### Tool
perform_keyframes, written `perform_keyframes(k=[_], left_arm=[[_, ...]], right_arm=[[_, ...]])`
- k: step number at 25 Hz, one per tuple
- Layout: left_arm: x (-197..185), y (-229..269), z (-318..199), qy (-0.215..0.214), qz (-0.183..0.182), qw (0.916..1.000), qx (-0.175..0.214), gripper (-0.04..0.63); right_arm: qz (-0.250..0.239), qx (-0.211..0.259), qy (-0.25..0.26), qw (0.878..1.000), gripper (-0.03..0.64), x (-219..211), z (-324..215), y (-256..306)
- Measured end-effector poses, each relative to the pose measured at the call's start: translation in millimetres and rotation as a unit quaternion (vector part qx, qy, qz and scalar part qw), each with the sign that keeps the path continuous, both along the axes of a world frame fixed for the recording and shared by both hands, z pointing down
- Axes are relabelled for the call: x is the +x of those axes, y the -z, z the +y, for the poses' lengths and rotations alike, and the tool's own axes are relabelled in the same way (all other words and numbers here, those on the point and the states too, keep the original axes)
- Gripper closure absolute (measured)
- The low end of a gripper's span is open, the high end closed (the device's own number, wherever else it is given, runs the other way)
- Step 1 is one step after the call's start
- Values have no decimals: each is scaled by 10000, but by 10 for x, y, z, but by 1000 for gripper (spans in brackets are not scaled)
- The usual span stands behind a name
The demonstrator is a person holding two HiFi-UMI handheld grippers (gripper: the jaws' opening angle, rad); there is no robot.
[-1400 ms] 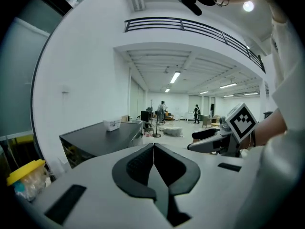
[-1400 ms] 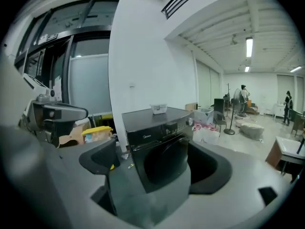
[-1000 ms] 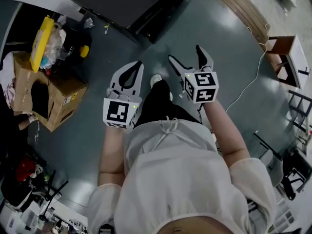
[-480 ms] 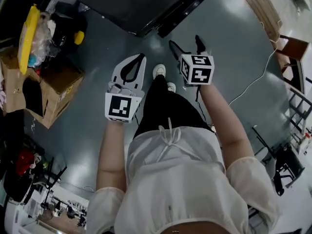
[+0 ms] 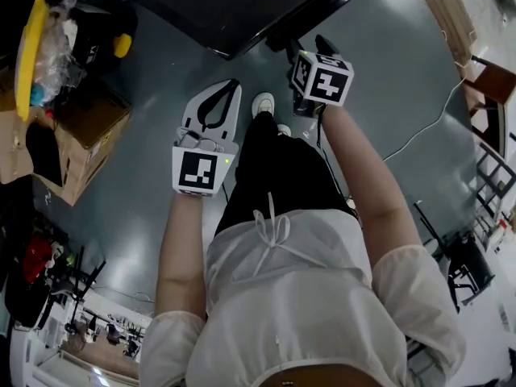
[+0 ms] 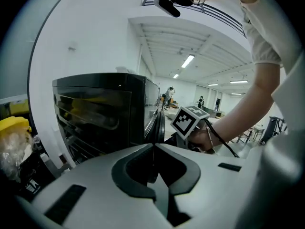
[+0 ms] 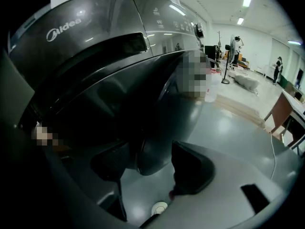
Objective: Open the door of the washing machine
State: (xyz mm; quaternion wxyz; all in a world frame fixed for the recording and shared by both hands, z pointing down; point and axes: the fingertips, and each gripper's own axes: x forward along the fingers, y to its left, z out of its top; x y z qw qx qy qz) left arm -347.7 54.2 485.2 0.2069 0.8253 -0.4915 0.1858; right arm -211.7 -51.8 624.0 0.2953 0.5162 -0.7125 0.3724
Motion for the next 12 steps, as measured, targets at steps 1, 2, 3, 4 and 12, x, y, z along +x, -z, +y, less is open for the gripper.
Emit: perform_keyframes(k=[1,2,3,4,12], left_arm=[[-8,-13,-2,5,-7,10000,11,574],[-15,-25,0,10,-7,10000,15,574],[-21,-34,2,18,-1,10000,14,574],[-28,-39,1,31,13,10000,14,574],[-34,-28,-33,15,15,10000,62,574]], right_arm=[[-18,-62,-63,10000,348,-7,-16,-25],[-35,-116,-107,9999,381,-15,-22,-44],[-51,-162,-134,9998,389,-26,-19,-60],[-63,-201,-147,9997,403,-41,-14,-73],[13,-435,-277,9987,478,-95,39,-76]])
